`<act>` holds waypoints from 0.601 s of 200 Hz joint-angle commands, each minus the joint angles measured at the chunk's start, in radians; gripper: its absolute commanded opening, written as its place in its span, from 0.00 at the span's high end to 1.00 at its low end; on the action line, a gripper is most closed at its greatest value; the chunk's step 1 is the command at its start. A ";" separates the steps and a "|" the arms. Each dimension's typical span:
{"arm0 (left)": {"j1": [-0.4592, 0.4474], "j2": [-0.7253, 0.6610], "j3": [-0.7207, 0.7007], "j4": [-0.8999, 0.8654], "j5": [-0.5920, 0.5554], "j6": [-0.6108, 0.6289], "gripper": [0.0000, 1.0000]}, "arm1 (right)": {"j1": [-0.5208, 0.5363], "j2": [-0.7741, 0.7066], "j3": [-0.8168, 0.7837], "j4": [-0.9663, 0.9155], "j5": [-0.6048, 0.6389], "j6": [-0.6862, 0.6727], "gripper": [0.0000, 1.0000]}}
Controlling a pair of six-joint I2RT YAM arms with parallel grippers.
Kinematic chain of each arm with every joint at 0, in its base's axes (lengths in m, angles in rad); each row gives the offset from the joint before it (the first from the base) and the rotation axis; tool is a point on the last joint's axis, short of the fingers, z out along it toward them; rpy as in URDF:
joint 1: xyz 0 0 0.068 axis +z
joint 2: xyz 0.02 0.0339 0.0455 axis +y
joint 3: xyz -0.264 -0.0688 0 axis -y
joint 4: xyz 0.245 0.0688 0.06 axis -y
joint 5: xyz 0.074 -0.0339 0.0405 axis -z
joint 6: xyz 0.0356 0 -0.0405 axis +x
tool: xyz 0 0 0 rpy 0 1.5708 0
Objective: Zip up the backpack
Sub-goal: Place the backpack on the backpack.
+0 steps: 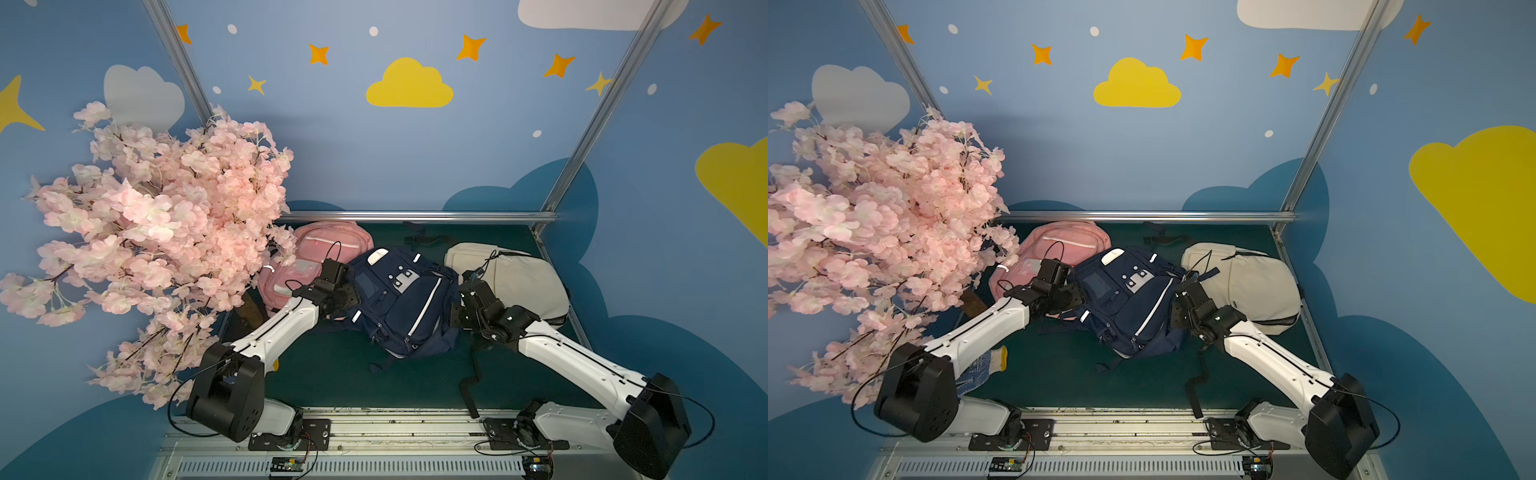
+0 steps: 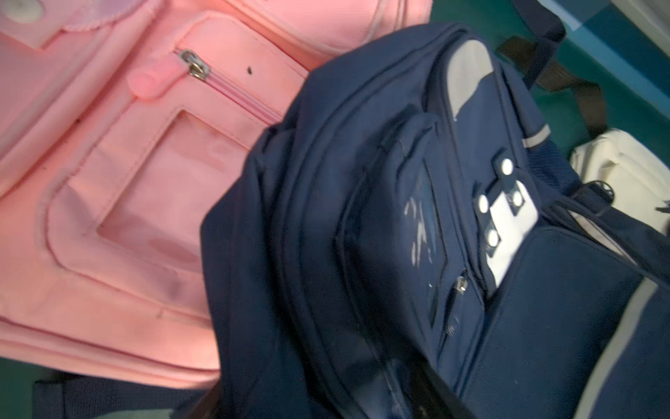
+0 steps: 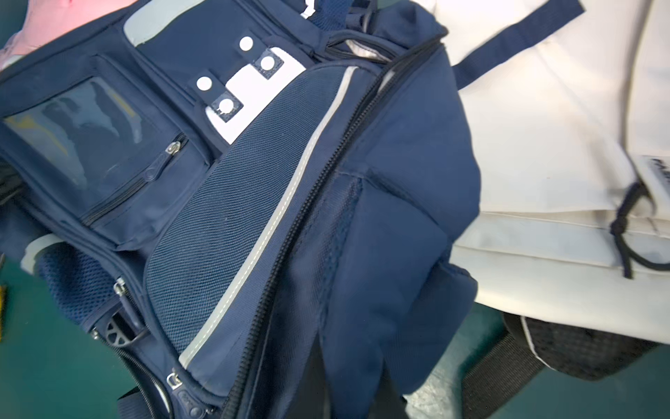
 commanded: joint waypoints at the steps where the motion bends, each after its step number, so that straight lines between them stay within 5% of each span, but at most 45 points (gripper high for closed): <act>1: -0.065 -0.044 -0.019 0.005 0.052 -0.063 0.28 | 0.025 -0.052 -0.035 0.051 -0.049 0.017 1.00; 19: -0.074 -0.029 -0.044 0.026 0.054 -0.087 0.34 | 0.026 -0.066 -0.054 0.047 -0.049 0.025 1.00; 56: -0.103 -0.007 -0.018 0.078 0.090 -0.083 0.67 | 0.024 -0.155 -0.054 0.015 -0.004 -0.007 1.00; 120: -0.182 0.092 0.396 -0.005 0.017 -0.003 0.92 | 0.009 -0.328 0.114 -0.057 0.092 -0.142 1.00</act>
